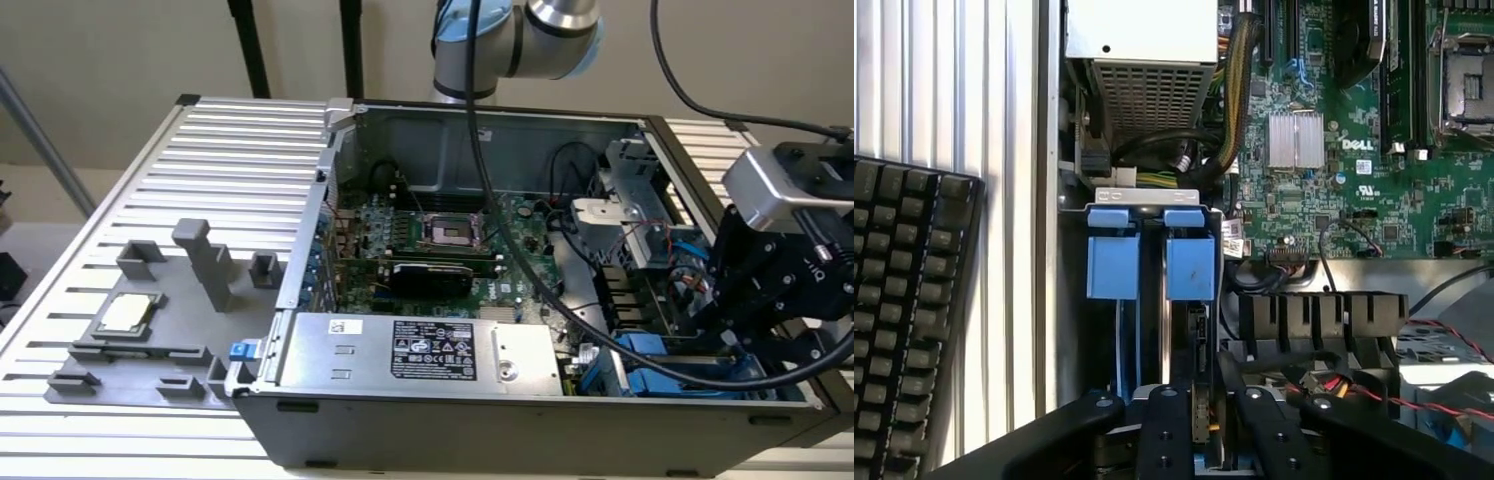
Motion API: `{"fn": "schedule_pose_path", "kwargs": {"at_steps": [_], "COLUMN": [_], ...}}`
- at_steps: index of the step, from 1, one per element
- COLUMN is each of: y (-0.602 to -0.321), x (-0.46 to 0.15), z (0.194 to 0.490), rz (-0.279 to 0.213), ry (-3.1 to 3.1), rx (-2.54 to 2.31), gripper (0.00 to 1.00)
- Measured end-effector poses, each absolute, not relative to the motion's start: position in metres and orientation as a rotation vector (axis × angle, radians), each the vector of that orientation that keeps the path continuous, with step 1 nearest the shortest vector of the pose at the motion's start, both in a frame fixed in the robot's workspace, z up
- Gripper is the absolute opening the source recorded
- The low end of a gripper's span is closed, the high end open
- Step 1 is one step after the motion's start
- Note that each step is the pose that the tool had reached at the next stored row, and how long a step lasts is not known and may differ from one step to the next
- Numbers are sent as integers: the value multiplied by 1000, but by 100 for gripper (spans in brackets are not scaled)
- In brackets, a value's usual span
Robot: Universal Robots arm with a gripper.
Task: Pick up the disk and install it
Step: 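Insert the first disk wire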
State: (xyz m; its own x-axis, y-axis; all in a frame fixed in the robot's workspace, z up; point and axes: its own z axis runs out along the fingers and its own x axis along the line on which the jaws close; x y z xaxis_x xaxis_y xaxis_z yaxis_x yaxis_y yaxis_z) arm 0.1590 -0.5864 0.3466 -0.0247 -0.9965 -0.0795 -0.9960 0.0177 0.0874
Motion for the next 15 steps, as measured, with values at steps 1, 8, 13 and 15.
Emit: {"fn": "schedule_pose_path", "kwargs": {"at_steps": [1, 8, 13, 15], "y": [-586, -586, -586, -586], "x": [159, 138, 129, 129], "z": [350, 357, 357, 357], "rz": [-186, -185, -185, -185], "ry": [-2238, -2237, -2236, -2236], "rx": [2191, 2191, 2192, 2192], "gripper": [24, 24, 24, 24]}}
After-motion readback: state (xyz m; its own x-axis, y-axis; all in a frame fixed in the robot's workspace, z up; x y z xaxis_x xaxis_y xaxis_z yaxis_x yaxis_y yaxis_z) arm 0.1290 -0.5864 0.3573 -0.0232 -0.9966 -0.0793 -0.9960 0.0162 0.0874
